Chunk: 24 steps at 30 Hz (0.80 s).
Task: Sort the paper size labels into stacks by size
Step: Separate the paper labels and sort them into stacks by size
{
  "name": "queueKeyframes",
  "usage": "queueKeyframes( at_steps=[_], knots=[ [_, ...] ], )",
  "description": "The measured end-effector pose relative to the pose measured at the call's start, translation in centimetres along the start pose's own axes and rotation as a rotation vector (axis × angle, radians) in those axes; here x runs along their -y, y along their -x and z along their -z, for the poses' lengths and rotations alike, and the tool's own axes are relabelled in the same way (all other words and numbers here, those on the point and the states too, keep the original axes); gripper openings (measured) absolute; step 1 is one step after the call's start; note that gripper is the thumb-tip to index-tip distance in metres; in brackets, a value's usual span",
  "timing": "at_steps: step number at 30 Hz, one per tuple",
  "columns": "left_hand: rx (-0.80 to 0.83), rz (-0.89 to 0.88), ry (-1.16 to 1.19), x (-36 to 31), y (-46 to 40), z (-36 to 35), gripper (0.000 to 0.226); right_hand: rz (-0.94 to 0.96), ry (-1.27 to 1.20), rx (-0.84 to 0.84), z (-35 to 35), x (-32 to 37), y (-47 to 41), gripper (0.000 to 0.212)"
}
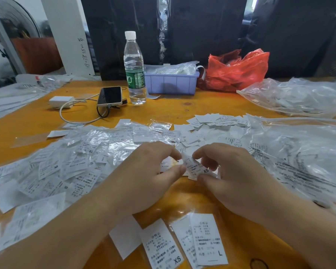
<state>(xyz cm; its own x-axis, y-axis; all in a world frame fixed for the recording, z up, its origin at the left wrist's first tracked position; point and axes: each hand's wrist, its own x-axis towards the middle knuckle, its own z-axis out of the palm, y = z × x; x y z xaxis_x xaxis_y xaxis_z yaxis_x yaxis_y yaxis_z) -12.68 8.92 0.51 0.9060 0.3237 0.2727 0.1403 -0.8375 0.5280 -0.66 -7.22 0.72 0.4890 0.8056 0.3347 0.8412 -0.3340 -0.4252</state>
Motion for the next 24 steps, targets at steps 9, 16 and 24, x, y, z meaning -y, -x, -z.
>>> queueKeyframes(
  at_steps=[9, 16, 24],
  knots=[
    [-0.167, 0.125, 0.092, -0.5, -0.5, -0.3, 0.01, 0.038, 0.02, -0.008, 0.0, 0.8, 0.1, 0.026],
    [-0.189, 0.073, 0.089, -0.9, -0.6, -0.6, 0.015, -0.032, 0.12, 0.115, 1.6, 0.8, 0.8, 0.044],
    [-0.244, -0.09, 0.024, -3.2, -1.0, -0.2, 0.021, -0.111, 0.171, 0.058, 5.9, 1.5, 4.7, 0.028]
  ],
)
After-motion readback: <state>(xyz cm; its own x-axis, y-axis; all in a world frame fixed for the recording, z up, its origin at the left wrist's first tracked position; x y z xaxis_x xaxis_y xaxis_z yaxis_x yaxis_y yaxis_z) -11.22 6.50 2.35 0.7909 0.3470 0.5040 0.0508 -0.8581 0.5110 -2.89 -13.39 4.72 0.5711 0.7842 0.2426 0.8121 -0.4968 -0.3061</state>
